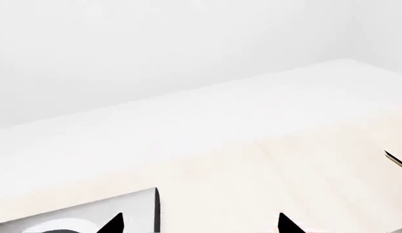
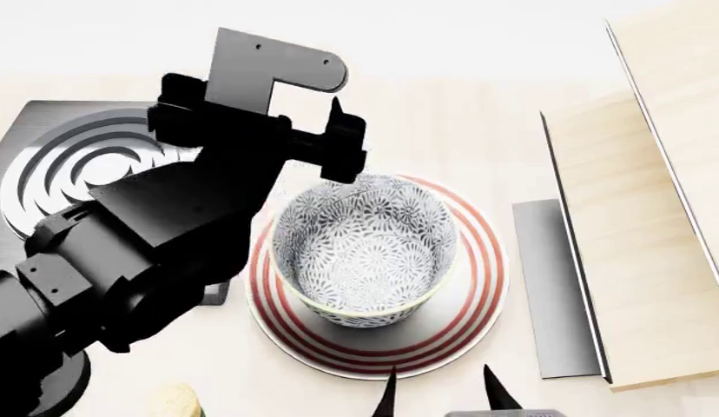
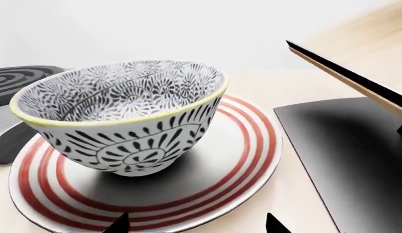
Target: Pick up the akita bowl and put it on the plate.
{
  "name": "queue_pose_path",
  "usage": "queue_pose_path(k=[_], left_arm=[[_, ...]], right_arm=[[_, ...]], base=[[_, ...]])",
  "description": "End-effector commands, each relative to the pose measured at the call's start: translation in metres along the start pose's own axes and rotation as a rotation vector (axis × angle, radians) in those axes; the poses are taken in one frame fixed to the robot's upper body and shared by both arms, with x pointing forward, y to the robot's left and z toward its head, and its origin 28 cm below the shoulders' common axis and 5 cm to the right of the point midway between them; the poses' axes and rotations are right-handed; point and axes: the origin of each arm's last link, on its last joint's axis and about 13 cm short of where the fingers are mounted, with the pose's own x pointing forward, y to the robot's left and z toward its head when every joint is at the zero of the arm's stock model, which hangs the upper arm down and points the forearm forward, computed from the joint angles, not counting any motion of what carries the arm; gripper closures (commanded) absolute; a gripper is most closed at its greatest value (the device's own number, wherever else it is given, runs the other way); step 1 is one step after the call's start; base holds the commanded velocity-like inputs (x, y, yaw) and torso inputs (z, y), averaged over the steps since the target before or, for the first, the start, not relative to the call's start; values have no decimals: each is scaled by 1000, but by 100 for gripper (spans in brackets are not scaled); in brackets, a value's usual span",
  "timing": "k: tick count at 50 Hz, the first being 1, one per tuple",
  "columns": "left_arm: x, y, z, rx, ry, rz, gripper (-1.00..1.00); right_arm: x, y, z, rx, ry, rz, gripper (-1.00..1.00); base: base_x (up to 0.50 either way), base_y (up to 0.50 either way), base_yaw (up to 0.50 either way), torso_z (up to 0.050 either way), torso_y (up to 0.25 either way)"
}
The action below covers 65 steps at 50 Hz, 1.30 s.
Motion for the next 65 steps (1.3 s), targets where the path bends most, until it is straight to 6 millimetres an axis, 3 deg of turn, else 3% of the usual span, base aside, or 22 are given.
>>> queue_pose_path(k=[1,10,26,41,45,54,65], left_arm=[[-11,22,23,46,-104,62,-100],[-51,50,50,73,-222,105,-100],[-109,93,70,23,-359,158,-100],[-144,116,48,-36,-408,187,-100],[-145,116,48,-35,-414,193,-100],[-163,124,43,-21,-461,238,-100],[-188,122,39,-13,-509,239,-100]], right_arm=[[0,-3,12,-15,-41,-21,-100],[-3,-5,32,-38,-106,-44,-100],[-11,-8,71,-96,-239,-86,-100],[-21,-13,117,-147,-376,-153,-100],[-21,-13,118,-149,-380,-155,-100],[-35,-13,149,-188,-485,-182,-100],[-48,-15,168,-207,-558,-211,-100]], base=[[0,0,0,0,0],[0,0,0,0,0],[0,0,0,0,0],[0,0,0,0,0],[0,0,0,0,0],[0,0,0,0,0],[0,0,0,0,0]])
